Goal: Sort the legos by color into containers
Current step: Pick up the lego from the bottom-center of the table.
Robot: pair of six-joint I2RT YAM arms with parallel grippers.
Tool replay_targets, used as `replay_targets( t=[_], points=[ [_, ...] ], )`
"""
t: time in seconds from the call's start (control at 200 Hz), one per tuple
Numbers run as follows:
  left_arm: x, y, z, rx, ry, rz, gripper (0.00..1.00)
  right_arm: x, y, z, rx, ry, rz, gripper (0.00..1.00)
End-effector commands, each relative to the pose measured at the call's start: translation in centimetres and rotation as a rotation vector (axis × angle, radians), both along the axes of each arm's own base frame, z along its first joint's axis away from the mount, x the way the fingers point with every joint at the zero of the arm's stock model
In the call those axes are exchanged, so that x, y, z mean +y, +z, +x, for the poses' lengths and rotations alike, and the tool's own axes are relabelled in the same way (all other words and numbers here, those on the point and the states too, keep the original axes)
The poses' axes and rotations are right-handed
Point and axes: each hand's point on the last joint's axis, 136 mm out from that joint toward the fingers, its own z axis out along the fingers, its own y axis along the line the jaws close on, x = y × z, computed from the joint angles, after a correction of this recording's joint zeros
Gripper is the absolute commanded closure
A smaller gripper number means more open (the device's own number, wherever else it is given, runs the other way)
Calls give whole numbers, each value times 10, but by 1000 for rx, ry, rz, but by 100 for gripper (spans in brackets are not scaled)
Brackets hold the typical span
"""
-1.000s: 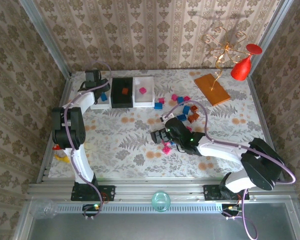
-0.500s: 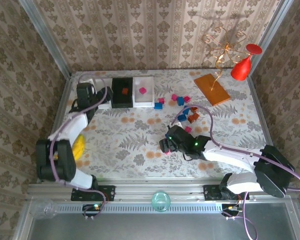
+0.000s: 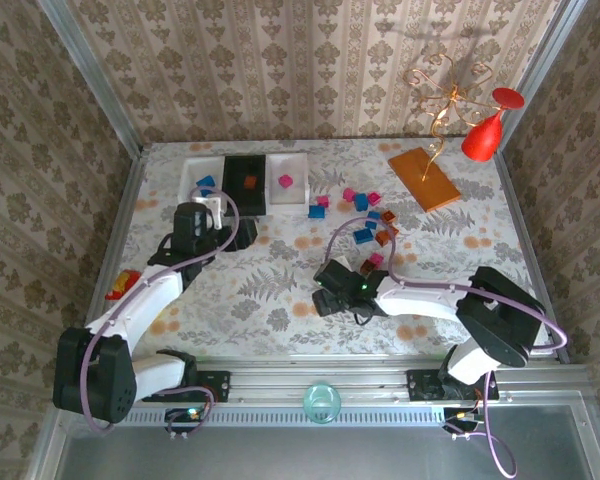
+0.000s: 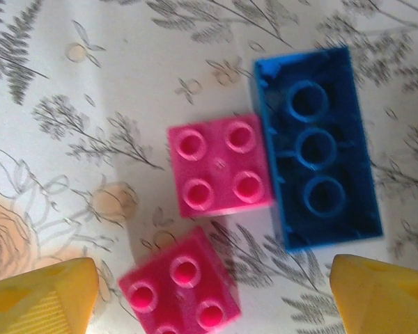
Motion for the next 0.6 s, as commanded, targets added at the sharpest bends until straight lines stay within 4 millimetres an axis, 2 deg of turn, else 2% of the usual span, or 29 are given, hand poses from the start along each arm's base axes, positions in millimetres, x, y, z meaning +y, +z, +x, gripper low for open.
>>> replay_targets(
  t=[0.0,0.115,0.27,0.445,0.595],
  points=[
    [-3,-6,-9,13,-50,11,12,8,-2,9,6,53,-17,12],
    [-8,-5,-9,12,-77,6,12,12,-8,9,42,77,-27,15],
    [-9,-3,-14,0,-84,3,11,23,-10,-9,87,107,32,24],
    [-5,-2,-18,-14,-72,14,10,18,-5,-28,72,133,4,31],
    [-5,-3,-19,-15,-68,23,10,15,-8,-29,65,140,-8,43]
  ],
)
